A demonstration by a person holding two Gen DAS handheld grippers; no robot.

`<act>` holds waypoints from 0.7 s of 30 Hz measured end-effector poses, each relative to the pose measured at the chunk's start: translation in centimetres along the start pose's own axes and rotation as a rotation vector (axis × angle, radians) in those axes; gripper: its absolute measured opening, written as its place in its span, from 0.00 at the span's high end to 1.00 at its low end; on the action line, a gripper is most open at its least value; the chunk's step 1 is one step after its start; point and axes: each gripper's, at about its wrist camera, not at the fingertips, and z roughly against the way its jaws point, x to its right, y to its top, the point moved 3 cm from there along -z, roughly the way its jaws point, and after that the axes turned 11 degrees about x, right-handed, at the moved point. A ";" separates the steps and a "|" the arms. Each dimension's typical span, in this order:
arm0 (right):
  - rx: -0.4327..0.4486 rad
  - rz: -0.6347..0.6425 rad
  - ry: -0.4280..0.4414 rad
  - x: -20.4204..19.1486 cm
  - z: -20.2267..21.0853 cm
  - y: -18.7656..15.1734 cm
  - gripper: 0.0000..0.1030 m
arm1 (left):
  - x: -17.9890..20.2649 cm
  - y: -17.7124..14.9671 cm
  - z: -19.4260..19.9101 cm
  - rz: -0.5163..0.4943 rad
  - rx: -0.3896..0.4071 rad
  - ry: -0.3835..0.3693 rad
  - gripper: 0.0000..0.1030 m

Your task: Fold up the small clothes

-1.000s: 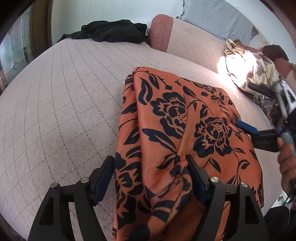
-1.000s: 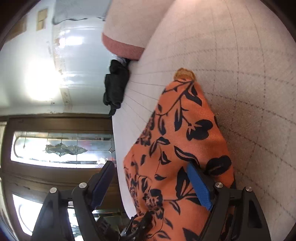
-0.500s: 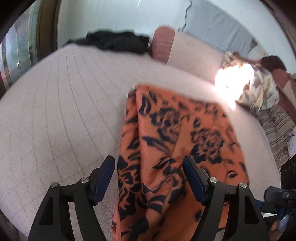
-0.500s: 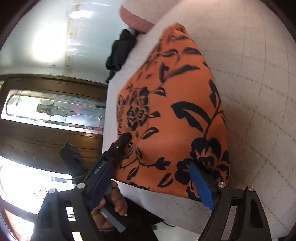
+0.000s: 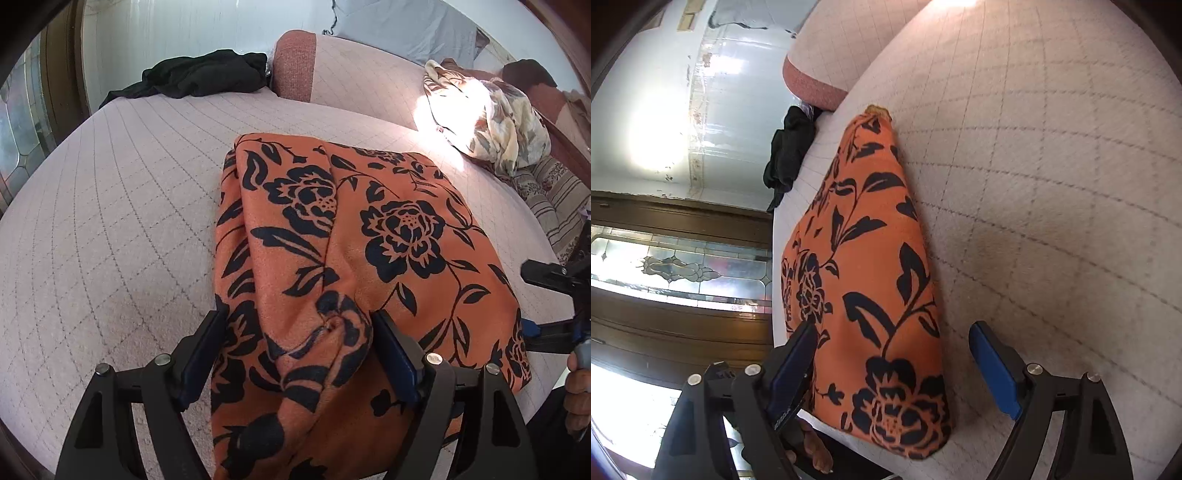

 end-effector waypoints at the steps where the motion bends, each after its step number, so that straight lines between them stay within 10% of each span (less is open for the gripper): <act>1: -0.013 0.012 0.010 -0.2 -0.3 0.0 0.20 | 0.0 0.0 0.0 0.003 -0.001 -0.003 0.20; 3: -0.054 0.090 -0.039 -0.9 -1.1 -0.3 0.52 | -0.4 0.1 -0.2 0.011 -0.005 -0.006 0.19; 7: 0.000 0.269 -0.152 -3.7 -0.4 -1.2 0.66 | -0.9 -0.2 -0.2 0.018 -0.006 -0.012 0.19; 10: -0.012 0.352 -0.258 -3.2 -1.7 -2.1 0.66 | -1.0 -0.2 -0.4 0.020 -0.013 -0.013 0.18; 21: 0.031 0.058 -0.044 -1.3 -0.9 3.2 0.32 | -1.2 -0.1 -0.2 0.033 -0.014 -0.013 0.18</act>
